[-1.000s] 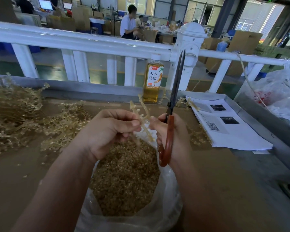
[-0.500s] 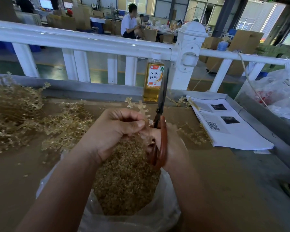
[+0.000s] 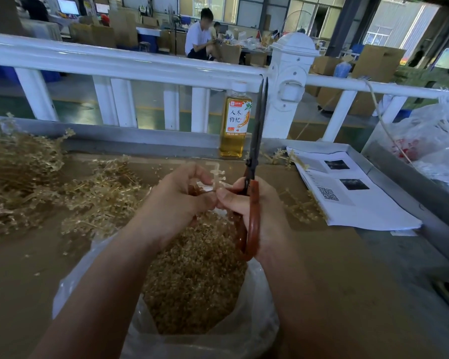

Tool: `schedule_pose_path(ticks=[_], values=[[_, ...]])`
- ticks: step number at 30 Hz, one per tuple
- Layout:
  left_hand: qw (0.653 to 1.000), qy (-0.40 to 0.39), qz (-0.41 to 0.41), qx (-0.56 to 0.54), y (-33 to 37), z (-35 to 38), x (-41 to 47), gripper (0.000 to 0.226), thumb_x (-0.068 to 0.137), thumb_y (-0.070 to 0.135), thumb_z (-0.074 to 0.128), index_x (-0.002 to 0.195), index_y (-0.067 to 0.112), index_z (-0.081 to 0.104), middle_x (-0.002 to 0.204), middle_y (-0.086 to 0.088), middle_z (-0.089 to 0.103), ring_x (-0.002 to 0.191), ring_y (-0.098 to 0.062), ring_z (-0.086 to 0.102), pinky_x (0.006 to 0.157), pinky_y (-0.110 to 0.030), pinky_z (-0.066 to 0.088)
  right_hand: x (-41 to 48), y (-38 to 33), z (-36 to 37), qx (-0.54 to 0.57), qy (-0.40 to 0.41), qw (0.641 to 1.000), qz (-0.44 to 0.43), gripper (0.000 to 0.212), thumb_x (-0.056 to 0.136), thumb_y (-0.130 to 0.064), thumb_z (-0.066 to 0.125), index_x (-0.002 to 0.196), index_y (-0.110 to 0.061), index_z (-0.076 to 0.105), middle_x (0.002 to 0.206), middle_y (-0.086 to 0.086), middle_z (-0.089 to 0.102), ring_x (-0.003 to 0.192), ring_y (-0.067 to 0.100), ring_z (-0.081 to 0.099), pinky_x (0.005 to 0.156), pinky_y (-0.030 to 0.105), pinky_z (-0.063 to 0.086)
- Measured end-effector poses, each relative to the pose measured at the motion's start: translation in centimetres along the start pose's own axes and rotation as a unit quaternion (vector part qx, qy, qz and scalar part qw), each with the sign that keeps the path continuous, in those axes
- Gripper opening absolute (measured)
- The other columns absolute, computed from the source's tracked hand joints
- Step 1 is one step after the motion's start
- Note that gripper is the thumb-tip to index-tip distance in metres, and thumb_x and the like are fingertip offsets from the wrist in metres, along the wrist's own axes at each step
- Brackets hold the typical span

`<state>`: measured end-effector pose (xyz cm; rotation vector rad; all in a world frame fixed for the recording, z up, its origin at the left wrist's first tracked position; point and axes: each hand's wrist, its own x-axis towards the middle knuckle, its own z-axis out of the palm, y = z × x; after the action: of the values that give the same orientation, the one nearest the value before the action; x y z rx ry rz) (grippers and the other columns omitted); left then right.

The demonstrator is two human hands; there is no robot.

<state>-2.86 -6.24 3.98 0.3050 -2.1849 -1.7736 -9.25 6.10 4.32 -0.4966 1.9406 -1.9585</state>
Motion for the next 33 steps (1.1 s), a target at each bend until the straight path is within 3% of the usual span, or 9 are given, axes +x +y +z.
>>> schedule_pose_path(ticks=[2,7,11,15,19,23,27,30,33], values=[[1.0,0.006,-0.005,-0.002,-0.2,0.0,0.1,0.018,0.083,0.009,0.065,0.085,0.025,0.06,0.062,0.001,0.065,0.057,-0.014,0.052,0.048,-0.024,0.042,-0.2,0.1,0.1,0.037,0.001,0.999,-0.013,0.026,0.076,-0.001,0.071,0.073,-0.015,0.049,0.075,0.006,0.066,0.059,0.009,0.065,0.054,0.017,0.048],[0.996,0.052,0.03,0.069,0.0,0.8,0.1,0.011,0.084,0.015,0.066,0.078,0.024,0.067,0.067,0.003,0.067,0.053,-0.006,0.055,0.052,-0.024,0.046,-0.2,0.3,0.1,0.077,0.013,0.996,-0.039,0.026,0.076,0.005,0.068,0.073,-0.012,0.05,0.061,-0.004,0.064,0.056,0.005,0.066,0.049,0.012,0.047],[0.992,0.081,0.041,0.083,0.4,0.8,0.0,0.01,0.083,0.013,0.066,0.074,0.018,0.068,0.062,0.003,0.063,0.045,-0.001,0.051,0.046,-0.017,0.045,-0.1,0.6,0.1,0.099,0.015,0.994,-0.045,0.029,0.074,0.012,0.067,0.072,-0.012,0.05,0.064,-0.002,0.066,0.06,0.009,0.067,0.053,0.015,0.049],[0.994,0.087,0.054,0.028,0.7,0.9,-0.1,0.016,0.082,0.004,0.066,0.068,0.013,0.067,0.056,0.007,0.061,0.046,-0.005,0.05,0.047,-0.019,0.046,-0.1,0.7,0.0,0.129,-0.008,0.99,-0.05,0.031,0.072,0.012,0.067,0.072,-0.014,0.05,0.065,-0.001,0.067,0.064,0.014,0.067,0.058,0.023,0.053],[0.994,0.094,0.051,-0.027,0.7,0.4,0.0,0.015,0.081,0.0,0.063,0.069,0.009,0.065,0.054,0.005,0.06,0.047,-0.003,0.049,0.046,-0.016,0.044,-0.2,0.3,-0.2,0.08,-0.024,0.996,-0.024,0.017,0.081,-0.016,0.069,0.079,-0.008,0.054,0.067,0.0,0.066,0.064,0.014,0.066,0.053,0.023,0.052],[0.989,0.115,0.026,-0.089,0.8,-0.8,0.1,0.016,0.081,-0.002,0.061,0.069,0.007,0.062,0.054,0.002,0.057,0.046,-0.001,0.05,0.044,-0.014,0.042,-0.3,-0.1,-0.7,-0.045,-0.093,0.993,0.061,0.042,0.074,-0.059,0.055,0.074,-0.017,0.053,0.051,-0.003,0.056,0.04,0.011,0.048,0.043,0.024,0.043],[0.983,0.136,0.005,-0.124,0.8,-1.3,0.2,0.022,0.082,-0.005,0.059,0.066,0.011,0.058,0.05,0.007,0.059,0.045,0.0,0.054,0.042,-0.013,0.041,-0.9,0.1,-0.6,-0.132,-0.188,0.971,0.071,0.039,0.088,-0.056,0.044,0.071,-0.021,0.051,0.054,-0.005,0.053,0.044,0.011,0.04,0.044,0.024,0.036],[0.979,0.147,-0.004,-0.138,0.9,-1.6,0.2,0.025,0.084,-0.006,0.056,0.065,0.011,0.056,0.045,0.009,0.057,0.042,0.001,0.052,0.041,-0.013,0.04,-0.9,0.1,-0.3,-0.163,-0.238,0.953,0.089,0.034,0.09,-0.057,0.036,0.08,-0.026,0.047,0.069,-0.001,0.05,0.054,0.011,0.04,0.053,0.025,0.038],[0.977,0.156,-0.005,-0.143,1.0,-1.8,0.3,0.025,0.085,-0.004,0.055,0.065,0.01,0.055,0.042,0.009,0.053,0.039,0.001,0.048,0.041,-0.012,0.04,-0.8,0.2,-0.5,-0.181,-0.272,0.939,0.11,0.035,0.087,-0.059,0.037,0.081,-0.026,0.047,0.07,0.0,0.049,0.056,0.012,0.04,0.055,0.027,0.038]])
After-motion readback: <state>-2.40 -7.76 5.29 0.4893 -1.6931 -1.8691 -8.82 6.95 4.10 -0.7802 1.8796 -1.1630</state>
